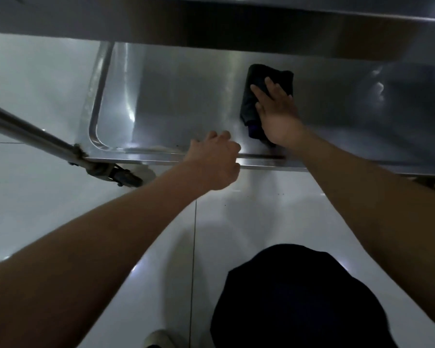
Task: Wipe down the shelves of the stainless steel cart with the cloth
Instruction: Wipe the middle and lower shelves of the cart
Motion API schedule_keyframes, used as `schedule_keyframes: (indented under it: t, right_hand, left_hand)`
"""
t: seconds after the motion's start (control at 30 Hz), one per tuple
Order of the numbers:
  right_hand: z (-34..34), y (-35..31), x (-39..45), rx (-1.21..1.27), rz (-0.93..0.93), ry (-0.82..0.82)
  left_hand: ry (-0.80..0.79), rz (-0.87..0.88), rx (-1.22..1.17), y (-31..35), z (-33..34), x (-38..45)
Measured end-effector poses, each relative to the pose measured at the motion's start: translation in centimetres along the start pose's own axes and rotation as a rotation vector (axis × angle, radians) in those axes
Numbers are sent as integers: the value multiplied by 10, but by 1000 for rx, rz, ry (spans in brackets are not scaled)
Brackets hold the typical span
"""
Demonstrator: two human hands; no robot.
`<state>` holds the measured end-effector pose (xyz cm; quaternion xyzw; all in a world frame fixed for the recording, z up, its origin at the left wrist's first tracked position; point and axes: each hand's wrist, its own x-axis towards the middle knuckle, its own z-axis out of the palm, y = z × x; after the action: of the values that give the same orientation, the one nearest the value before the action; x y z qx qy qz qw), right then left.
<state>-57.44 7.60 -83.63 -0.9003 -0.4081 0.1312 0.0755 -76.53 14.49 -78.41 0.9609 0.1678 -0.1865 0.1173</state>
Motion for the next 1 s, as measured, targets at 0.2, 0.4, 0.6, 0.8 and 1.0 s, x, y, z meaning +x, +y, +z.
schedule_keyframes:
  t: [0.2,0.4,0.6,0.8,1.0]
  right_hand:
    - [-3,34,-22,-22,19,44]
    - [-3,46,-40,-21,32,28]
    - [0,53,-73,44,21,32]
    - [7,47,-126,101,16,39]
    - [8,44,-136,26,59,3]
  left_hand:
    - [80,-26,2,35,19,-2]
    - [106,-27,-29,49,22,1]
    - [108,-41,-10,52,23,0]
    - [75,-45,14,47,25,-1]
    - [41,-49,21,53,21,3]
